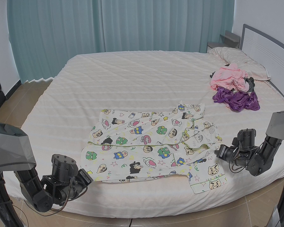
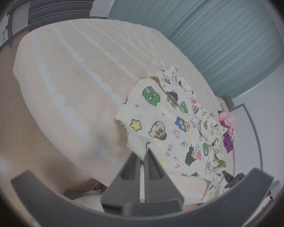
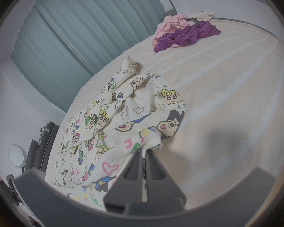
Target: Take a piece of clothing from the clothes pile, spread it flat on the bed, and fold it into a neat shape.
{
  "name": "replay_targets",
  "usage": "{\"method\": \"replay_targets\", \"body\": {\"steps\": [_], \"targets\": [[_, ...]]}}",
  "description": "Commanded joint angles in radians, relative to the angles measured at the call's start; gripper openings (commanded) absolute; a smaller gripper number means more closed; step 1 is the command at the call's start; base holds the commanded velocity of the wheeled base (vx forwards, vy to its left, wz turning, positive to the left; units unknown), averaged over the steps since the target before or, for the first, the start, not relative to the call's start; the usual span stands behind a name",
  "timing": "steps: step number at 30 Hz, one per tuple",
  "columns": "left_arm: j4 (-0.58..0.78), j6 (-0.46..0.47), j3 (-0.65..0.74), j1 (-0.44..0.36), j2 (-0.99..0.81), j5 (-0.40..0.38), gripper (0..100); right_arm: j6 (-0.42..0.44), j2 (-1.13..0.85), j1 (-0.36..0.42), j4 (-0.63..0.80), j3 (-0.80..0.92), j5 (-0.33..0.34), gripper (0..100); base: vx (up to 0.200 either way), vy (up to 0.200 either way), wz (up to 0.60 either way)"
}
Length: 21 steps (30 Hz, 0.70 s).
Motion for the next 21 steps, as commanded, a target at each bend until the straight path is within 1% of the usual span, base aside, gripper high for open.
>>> {"method": "replay_targets", "body": {"steps": [1,3,4,6,9,10,11,13,17,21], "targets": [[-0.03,-0.001,-0.001,0.016,0.039,0.001,0,0.002,0.042,-0.004,-0.005,-0.016,-0.002,0,0.0,0.0,0.0],[-0.039,-0.001,-0.009,0.016,0.065,0.001,0,0.001,0.065,-0.004,-0.005,-0.016,-0.002,0,0.0,0.0,0.0],[-0.042,0.001,-0.014,0.016,0.076,0.001,0,0.002,0.073,-0.006,-0.006,-0.016,-0.002,100,0.0,0.0,0.0],[-0.045,0.001,-0.017,0.016,0.085,0.001,0,0.001,0.074,-0.012,-0.006,-0.012,-0.002,100,0.0,0.0,0.0],[-0.048,0.001,-0.017,0.016,0.085,0.001,0,-0.01,0.062,-0.067,-0.003,-0.001,-0.002,100,0.0,0.0,0.0],[-0.048,0.001,-0.017,0.016,0.085,0.001,0,-0.01,0.062,-0.067,-0.003,-0.001,-0.002,100,0.0,0.0,0.0],[-0.048,-0.001,-0.018,0.016,0.087,0.001,0,-0.014,0.045,-0.102,-0.005,0.013,0.0,100,0.0,0.0,0.0],[-0.048,-0.001,-0.02,0.016,0.087,-0.003,0,-0.025,0.019,-0.138,-0.005,0.041,0.006,100,0.0,0.0,0.0],[-0.048,-0.004,-0.017,0.016,0.087,-0.006,0,-0.034,-0.042,-0.179,-0.005,0.087,0.03,100,0.0,0.0,0.0],[-0.048,-0.002,-0.014,0.014,0.087,-0.007,0,-0.034,-0.081,-0.216,-0.005,0.125,0.036,100,0.0,0.0,0.0]]}}
